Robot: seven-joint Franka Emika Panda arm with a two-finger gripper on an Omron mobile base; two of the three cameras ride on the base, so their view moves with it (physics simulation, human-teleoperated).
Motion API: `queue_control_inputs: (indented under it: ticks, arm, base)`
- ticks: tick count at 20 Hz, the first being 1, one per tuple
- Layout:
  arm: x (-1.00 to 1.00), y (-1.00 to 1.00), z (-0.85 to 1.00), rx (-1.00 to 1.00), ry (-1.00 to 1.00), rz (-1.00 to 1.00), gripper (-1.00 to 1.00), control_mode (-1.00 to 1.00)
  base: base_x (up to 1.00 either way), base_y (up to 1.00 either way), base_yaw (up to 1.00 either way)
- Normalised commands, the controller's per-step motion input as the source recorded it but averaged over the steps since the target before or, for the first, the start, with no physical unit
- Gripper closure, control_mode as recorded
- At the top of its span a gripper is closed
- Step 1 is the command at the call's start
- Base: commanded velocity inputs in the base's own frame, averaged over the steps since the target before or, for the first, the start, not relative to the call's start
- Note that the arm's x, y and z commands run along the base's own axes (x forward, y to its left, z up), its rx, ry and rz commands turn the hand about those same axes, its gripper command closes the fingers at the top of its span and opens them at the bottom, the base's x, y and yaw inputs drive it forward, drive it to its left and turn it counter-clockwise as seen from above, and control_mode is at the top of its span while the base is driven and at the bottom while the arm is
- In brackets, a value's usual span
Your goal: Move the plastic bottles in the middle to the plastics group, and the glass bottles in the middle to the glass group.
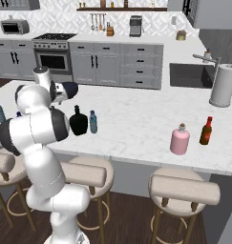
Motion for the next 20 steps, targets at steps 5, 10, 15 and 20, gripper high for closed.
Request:
queue_control_inputs:
  ticks: [5,10,15,20]
  arm:
    - [-0.01,-0.75,0.07,-0.05,0.02,-0.31,-1.0,-1.0]
    - [0.07,-0.62,0.0,0.12,-0.01,-0.1,-1.0,-1.0]
    - [-0.08,-0.37,0.0,0.12,0.0,-0.01,-1.0,-1.0]
    - [-0.03,-0.16,-0.04,0.03,0.0,0.0,-1.0,-1.0]
  base:
    - [0.0,0.0,0.0]
    - [0.0,0.0,0.0]
    - [0.0,0.0,0.0]
    - [0.0,0.0,0.0]
